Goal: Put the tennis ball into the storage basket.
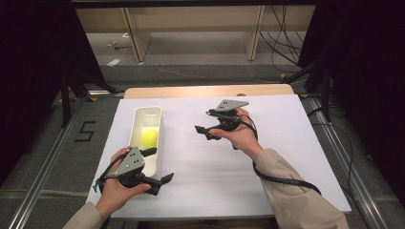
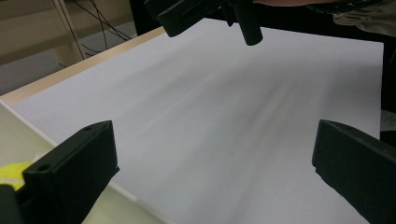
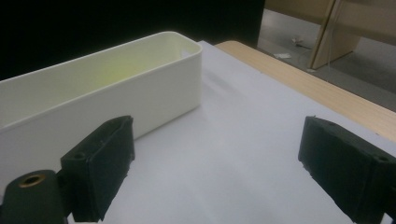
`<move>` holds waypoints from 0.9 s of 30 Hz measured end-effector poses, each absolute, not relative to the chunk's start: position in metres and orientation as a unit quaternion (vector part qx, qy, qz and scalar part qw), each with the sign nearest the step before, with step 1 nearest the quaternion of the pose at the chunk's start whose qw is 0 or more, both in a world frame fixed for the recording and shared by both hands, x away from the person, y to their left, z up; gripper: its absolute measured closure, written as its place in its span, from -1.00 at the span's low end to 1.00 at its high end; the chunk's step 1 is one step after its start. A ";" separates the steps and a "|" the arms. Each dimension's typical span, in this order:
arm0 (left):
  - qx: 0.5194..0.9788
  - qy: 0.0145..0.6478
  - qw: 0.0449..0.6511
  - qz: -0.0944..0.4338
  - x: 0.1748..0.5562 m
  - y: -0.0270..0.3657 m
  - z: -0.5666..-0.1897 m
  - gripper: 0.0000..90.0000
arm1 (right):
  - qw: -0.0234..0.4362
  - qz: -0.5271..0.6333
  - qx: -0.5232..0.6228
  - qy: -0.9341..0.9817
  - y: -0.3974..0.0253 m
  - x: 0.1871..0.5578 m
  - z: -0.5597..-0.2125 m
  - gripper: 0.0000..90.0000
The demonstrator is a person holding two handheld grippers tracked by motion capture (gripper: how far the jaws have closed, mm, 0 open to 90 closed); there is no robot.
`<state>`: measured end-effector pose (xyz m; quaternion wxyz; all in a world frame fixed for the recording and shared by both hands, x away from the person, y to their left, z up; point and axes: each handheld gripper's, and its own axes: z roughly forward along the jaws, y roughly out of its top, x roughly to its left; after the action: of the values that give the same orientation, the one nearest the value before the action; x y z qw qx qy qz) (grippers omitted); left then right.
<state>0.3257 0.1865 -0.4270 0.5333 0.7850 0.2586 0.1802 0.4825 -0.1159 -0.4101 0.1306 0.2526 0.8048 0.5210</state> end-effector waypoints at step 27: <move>0.785 0.260 0.532 0.182 0.326 0.187 -0.427 -1.00 | 0.146 0.515 0.282 0.796 -0.161 0.476 -0.414 -0.73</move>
<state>0.3259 0.1866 -0.4272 0.5323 0.7849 0.2600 0.1816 0.4762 -0.1606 -0.4145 0.1463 0.2816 0.7964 0.5149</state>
